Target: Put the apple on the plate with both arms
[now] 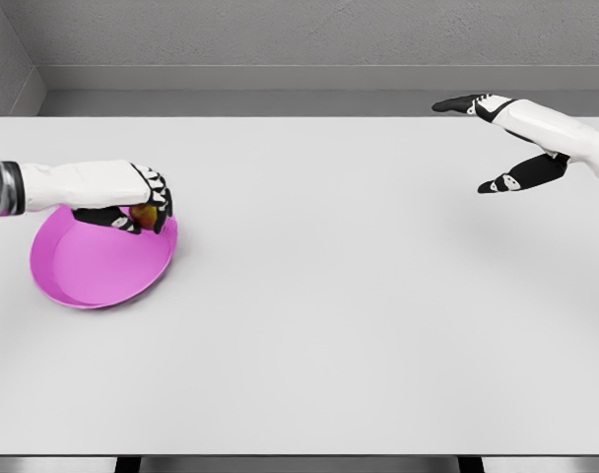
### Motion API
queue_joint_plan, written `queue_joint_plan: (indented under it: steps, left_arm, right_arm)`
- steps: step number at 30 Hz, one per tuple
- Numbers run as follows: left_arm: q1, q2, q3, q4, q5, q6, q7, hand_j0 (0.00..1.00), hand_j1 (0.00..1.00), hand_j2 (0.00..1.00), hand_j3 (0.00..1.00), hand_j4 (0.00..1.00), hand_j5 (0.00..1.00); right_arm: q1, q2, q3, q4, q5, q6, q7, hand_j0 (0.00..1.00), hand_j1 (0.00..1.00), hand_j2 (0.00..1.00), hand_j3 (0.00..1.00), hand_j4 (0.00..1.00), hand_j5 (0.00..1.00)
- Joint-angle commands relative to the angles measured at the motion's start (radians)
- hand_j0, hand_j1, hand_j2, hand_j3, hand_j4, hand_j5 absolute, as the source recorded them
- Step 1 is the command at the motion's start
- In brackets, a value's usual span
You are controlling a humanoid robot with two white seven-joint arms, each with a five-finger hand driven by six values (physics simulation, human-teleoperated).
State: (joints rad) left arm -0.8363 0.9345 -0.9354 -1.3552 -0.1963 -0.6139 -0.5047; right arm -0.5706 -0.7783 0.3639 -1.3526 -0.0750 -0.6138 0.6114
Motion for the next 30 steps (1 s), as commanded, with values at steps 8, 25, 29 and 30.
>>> queue_joint_plan:
  steps: [8, 25, 29, 30]
  left_arm:
    - [0.020, 0.026, 0.012, 0.090, 0.032, 0.003, 0.006, 1.00, 1.00, 1.00, 1.00, 1.00, 1.00]
    - [-0.015, -0.036, 0.148, 0.370, 0.252, 0.003, 0.000, 1.00, 1.00, 1.00, 1.00, 1.00, 1.00]
    - [-0.024, -0.080, 0.162, 0.473, 0.247, 0.003, -0.001, 1.00, 1.00, 1.00, 1.00, 1.00, 1.00]
    - [-0.024, -0.080, 0.162, 0.475, 0.247, 0.003, -0.001, 1.00, 1.00, 1.00, 1.00, 1.00, 1.00]
  right_arm:
    - [0.002, 0.001, 0.001, 0.000, -0.008, 0.003, -0.001, 1.00, 1.00, 1.00, 1.00, 1.00, 1.00]
    - [0.005, -0.004, 0.001, 0.001, -0.008, 0.003, -0.001, 1.00, 1.00, 1.00, 1.00, 1.00, 1.00]
    - [0.005, -0.006, 0.000, 0.007, -0.008, 0.003, -0.001, 1.00, 1.00, 1.00, 1.00, 1.00, 1.00]
    - [0.003, -0.006, -0.002, 0.012, -0.006, 0.003, -0.001, 1.00, 1.00, 1.00, 1.00, 1.00, 1.00]
